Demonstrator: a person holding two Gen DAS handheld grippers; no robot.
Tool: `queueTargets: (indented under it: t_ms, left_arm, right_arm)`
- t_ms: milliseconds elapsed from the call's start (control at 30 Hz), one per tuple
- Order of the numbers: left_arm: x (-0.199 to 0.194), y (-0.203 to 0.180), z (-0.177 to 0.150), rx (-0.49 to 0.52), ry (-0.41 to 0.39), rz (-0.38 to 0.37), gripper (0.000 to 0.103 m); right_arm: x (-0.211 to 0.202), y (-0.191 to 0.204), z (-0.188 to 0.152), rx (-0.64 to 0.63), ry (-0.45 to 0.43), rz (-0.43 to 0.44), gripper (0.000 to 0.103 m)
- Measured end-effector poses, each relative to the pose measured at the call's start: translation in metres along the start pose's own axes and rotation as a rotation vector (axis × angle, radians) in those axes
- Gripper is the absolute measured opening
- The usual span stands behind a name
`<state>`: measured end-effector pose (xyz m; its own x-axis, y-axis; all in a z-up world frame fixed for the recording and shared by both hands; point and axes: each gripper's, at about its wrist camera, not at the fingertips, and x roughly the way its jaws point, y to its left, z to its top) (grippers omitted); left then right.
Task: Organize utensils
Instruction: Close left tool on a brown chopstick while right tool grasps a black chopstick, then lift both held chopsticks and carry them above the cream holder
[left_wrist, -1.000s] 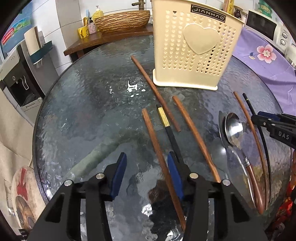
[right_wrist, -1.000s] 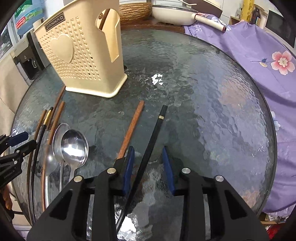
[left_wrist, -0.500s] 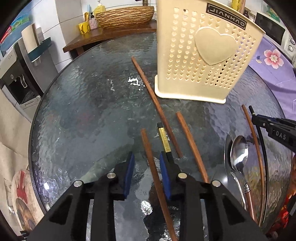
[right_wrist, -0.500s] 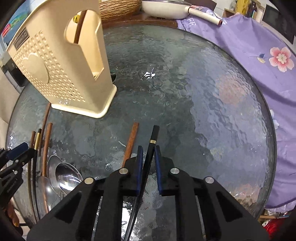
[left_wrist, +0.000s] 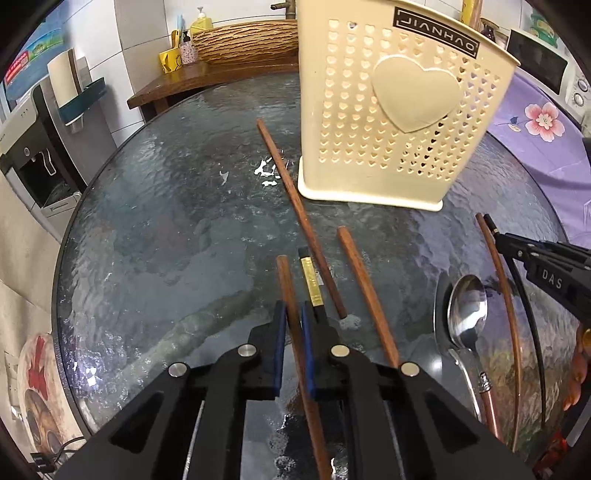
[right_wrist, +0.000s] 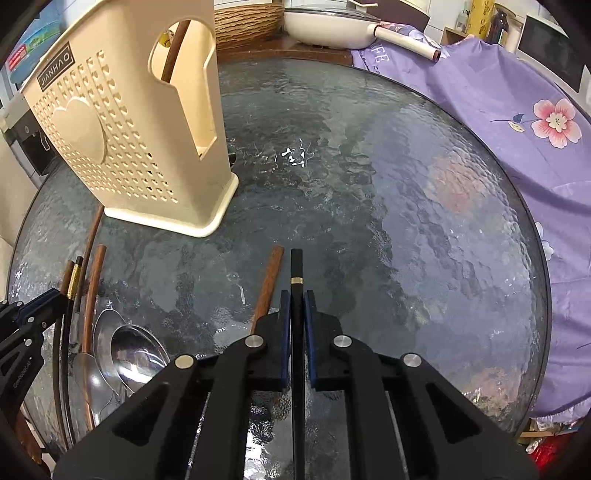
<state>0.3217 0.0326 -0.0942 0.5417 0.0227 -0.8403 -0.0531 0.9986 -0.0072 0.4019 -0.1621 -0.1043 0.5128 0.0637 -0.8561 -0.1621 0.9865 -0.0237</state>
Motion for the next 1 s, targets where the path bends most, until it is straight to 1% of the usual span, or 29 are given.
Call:
queueTargets:
  t_ms: [100,167,200,267,333,367,433,567,700,800,900,1000]
  left_arm:
    - [0.001,0.000,0.002,-0.004,-0.005,0.000,0.007]
    - [0.002,0.003,0.005,-0.025,-0.002,-0.022,0.007]
    - [0.003,0.006,0.007,-0.034,0.002,-0.034,0.007]
    - [0.001,0.010,0.011,-0.044,-0.009,-0.045,0.007]
    - [-0.006,0.014,0.015,-0.049,-0.036,-0.049,0.007]
    - [-0.014,0.015,0.018,-0.054,-0.058,-0.053,0.007]
    - [-0.029,0.017,0.024,-0.059,-0.102,-0.065,0.007]
    - [-0.075,0.023,0.036,-0.065,-0.226,-0.081,0.007]
    - [-0.116,0.027,0.039,-0.076,-0.320,-0.119,0.007]
    - [-0.141,0.030,0.042,-0.075,-0.373,-0.136,0.007]
    - [-0.164,0.031,0.040,-0.056,-0.424,-0.138,0.007]
    - [-0.180,0.026,0.032,-0.029,-0.454,-0.132,0.007]
  right_arm:
    - [0.001,-0.006,0.002,0.008,-0.007,0.025,0.008]
    - [0.002,-0.011,0.004,0.026,-0.010,0.070,0.008]
    - [0.003,-0.015,0.006,0.033,-0.013,0.076,0.008]
    - [-0.004,-0.018,0.007,0.032,-0.053,0.105,0.008]
    - [-0.013,-0.020,0.008,0.023,-0.089,0.108,0.008]
    - [-0.020,-0.021,0.009,0.020,-0.114,0.110,0.008]
    - [-0.035,-0.023,0.012,0.021,-0.161,0.142,0.008]
    - [-0.073,-0.029,0.017,0.020,-0.257,0.202,0.008]
    - [-0.116,-0.035,0.020,0.009,-0.352,0.277,0.008]
    - [-0.147,-0.039,0.020,-0.009,-0.409,0.320,0.008]
    - [-0.172,-0.040,0.019,-0.035,-0.448,0.337,0.008]
    - [-0.191,-0.040,0.014,-0.065,-0.470,0.340,0.008]
